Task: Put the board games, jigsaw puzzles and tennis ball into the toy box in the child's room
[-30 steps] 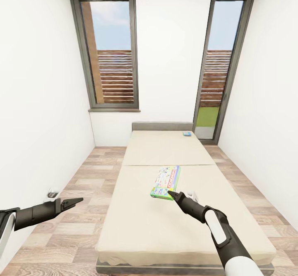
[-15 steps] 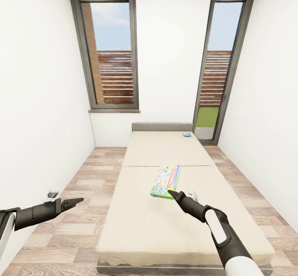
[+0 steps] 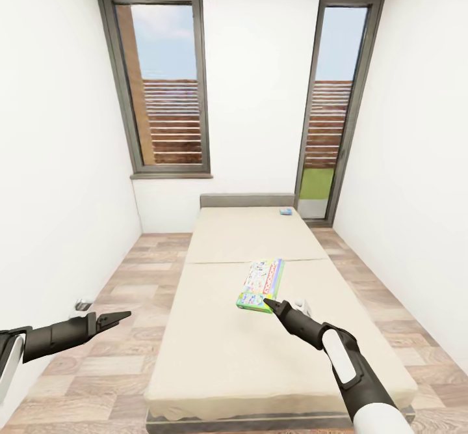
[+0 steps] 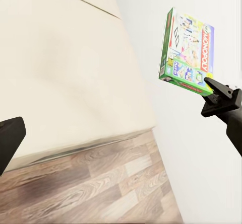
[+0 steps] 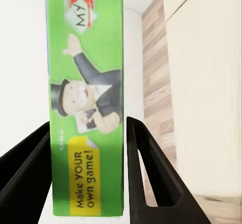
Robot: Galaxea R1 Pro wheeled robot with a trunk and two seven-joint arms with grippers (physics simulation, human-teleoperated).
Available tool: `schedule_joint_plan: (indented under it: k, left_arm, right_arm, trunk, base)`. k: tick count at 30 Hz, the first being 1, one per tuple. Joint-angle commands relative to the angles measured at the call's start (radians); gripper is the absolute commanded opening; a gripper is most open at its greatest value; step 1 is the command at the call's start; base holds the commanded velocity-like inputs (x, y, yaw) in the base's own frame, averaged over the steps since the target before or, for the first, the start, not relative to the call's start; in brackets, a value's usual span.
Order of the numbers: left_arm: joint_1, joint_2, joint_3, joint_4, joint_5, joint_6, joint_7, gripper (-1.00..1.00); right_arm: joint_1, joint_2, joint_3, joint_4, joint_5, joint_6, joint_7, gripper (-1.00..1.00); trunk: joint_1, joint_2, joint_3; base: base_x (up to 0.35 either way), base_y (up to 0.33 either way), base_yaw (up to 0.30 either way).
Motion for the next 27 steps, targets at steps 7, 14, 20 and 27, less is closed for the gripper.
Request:
schedule_joint_plan:
  k: [7, 14, 20, 27]
  left_arm:
    - [0.000, 0.000, 0.000, 0.000, 0.004, 0.008, -0.001, 1.00]
    - [0.000, 0.000, 0.000, 0.000, 0.004, 0.008, -0.001, 1.00]
    - [0.000, 0.000, -0.001, 0.000, 0.004, 0.008, -0.001, 1.00]
    - [0.000, 0.000, -0.001, 0.000, 0.004, 0.008, -0.001, 1.00]
  right_arm:
    - [-0.001, 0.002, -0.005, 0.001, -0.002, 0.008, 0.002, -1.00]
    - [-0.001, 0.001, -0.005, 0.001, -0.002, 0.008, 0.002, -1.00]
    - [-0.001, 0.001, -0.005, 0.001, -0.002, 0.008, 0.002, -1.00]
    - [-0.001, 0.001, -0.005, 0.002, -0.002, 0.008, 0.002, -1.00]
  trunk:
    - [-0.027, 0.048, 0.020]
    - [-0.053, 0.097, 0.042]
    - [-0.076, 0.139, 0.061]
    - [-0.103, 0.188, 0.083]
  base:
    - [0.000, 0.000, -0.271]
    - [0.000, 0.000, -0.277]
    - [0.000, 0.000, -0.278]
    - [0.000, 0.000, -0.278]
